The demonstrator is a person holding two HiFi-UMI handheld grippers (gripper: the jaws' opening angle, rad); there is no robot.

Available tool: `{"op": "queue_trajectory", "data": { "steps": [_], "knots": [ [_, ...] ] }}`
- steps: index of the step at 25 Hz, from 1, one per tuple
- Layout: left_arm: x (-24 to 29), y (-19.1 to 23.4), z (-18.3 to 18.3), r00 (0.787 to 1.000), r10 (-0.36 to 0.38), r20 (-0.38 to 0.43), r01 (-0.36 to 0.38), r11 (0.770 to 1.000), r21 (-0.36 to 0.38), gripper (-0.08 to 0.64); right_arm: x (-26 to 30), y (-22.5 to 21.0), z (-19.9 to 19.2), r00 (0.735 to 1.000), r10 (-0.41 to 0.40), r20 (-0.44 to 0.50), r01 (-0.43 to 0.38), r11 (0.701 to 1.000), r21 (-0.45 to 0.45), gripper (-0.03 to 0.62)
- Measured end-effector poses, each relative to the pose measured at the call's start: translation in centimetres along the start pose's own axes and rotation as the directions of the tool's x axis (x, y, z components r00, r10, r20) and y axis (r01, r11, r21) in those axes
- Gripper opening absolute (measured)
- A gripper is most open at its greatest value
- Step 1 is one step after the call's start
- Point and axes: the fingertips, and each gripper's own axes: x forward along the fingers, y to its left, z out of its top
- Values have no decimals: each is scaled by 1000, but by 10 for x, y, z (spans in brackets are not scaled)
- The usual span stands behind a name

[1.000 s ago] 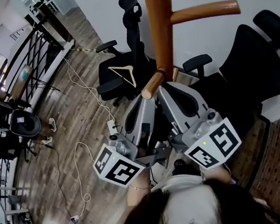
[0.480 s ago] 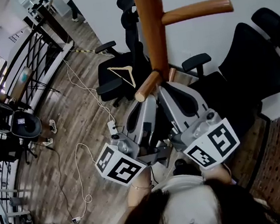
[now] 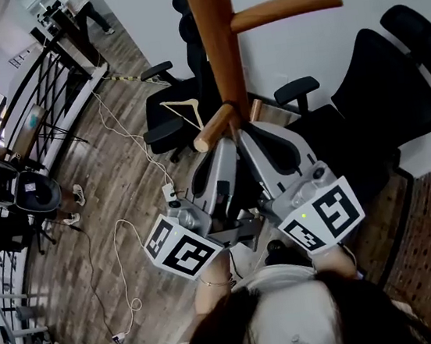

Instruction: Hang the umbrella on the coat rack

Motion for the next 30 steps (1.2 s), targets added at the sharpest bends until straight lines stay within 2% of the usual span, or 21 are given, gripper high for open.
{"op": "queue_trajectory", "data": {
  "steps": [14,30],
  "knots": [
    [2,-7,-3,1000,-21,-20,21,1000,19,14,-3,4,0,999,30,-23,-31,998,-56,38],
    [-12,-8,-9,1000,19,-24,-18,999,33,15,-23,-7,0,999,-34,-36,30,993,-116,40]
  ]
}}
